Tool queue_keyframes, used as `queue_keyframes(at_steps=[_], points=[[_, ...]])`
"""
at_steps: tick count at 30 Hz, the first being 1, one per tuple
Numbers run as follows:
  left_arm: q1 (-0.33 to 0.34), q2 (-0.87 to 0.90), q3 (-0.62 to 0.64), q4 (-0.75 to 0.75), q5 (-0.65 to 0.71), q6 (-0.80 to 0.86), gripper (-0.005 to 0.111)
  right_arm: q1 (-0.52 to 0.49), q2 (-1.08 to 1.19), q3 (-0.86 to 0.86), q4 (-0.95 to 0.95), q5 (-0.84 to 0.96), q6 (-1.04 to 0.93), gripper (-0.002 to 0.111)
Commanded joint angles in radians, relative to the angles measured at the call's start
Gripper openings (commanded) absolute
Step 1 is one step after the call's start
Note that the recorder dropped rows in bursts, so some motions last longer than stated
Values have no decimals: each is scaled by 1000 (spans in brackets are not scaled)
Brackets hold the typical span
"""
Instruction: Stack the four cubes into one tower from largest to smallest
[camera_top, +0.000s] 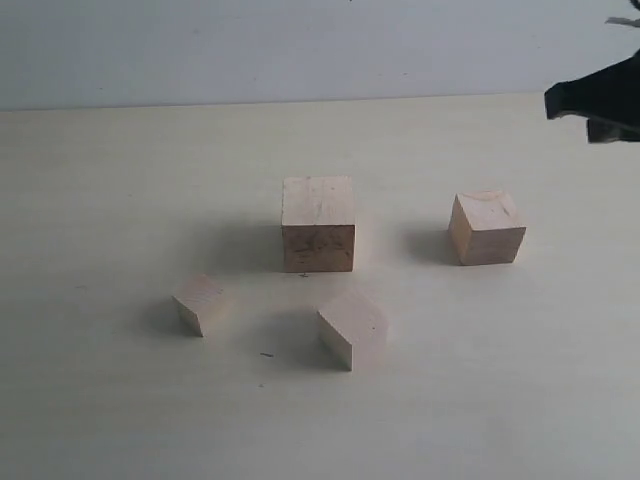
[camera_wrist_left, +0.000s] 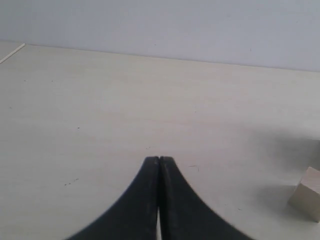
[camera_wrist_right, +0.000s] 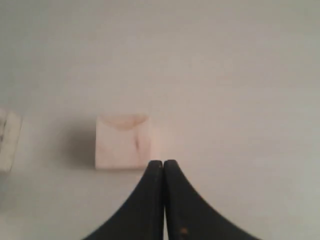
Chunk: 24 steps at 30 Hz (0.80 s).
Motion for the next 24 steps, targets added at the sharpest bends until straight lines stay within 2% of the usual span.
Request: queue_keyframes(at_steps=[1, 2, 4, 6, 9, 15, 24], points=[[-7, 3, 0, 2, -10, -7, 0, 6, 102, -189, 387, 371, -452, 0], [-7, 3, 0, 2, -10, -7, 0, 6, 114, -223, 504, 384, -547, 0], [-7, 3, 0, 2, -10, -7, 0, 6, 121, -245, 594, 362, -681, 0], [-7, 3, 0, 2, -10, -7, 0, 6, 132, -245, 583, 324, -740, 4], [-7, 3, 0, 2, -10, -7, 0, 6, 166, -243, 566, 287, -756, 14], [-7, 3, 0, 2, -10, -7, 0, 6, 300, -243, 566, 183, -756, 51], [-7, 3, 0, 2, -10, -7, 0, 6, 336, -243, 570, 119, -686, 69]])
